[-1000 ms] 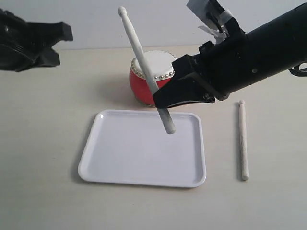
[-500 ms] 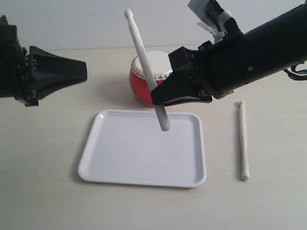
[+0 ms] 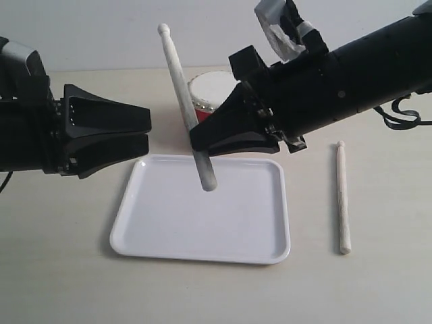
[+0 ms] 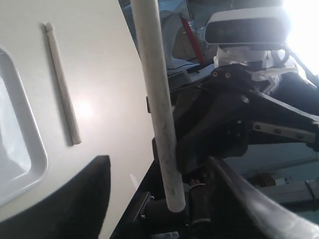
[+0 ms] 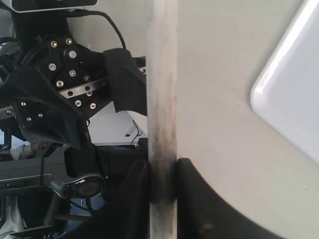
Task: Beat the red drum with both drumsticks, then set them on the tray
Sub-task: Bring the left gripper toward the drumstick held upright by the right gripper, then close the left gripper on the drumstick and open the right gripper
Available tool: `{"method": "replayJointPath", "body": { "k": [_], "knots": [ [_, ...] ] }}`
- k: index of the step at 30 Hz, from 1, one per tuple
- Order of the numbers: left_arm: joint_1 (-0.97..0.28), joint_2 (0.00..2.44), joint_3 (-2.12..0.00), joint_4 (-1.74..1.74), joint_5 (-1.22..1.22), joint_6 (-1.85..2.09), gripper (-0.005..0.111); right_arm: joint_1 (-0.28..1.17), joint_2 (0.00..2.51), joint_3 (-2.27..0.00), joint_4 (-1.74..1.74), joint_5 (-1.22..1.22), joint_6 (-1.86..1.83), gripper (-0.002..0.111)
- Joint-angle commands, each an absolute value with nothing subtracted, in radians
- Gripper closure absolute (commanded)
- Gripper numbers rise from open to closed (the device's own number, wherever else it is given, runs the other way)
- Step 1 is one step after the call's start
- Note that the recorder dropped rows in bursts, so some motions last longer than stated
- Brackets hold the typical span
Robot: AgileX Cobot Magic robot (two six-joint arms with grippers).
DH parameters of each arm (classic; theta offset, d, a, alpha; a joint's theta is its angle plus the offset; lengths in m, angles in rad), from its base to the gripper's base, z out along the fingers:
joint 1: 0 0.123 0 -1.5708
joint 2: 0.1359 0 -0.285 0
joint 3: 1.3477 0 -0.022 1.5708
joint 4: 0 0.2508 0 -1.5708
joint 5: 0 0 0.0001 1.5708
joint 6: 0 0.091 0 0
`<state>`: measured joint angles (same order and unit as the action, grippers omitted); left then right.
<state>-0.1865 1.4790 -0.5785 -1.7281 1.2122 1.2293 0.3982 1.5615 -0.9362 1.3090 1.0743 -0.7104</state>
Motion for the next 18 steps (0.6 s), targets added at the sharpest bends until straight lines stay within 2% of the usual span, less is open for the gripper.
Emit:
{"method": "replayJointPath", "body": {
  "k": [1, 18],
  "knots": [
    [-0.212, 1.475, -0.577, -1.744, 1.221, 1.239, 0.051, 0.396, 1.560, -0.934, 1.333, 1.092, -0.704, 0.108],
    [-0.211, 1.475, -0.577, -1.744, 1.221, 1.240, 0.051, 0.598, 1.561, -0.934, 1.390, 0.882, -0.648, 0.108]
  ]
}}
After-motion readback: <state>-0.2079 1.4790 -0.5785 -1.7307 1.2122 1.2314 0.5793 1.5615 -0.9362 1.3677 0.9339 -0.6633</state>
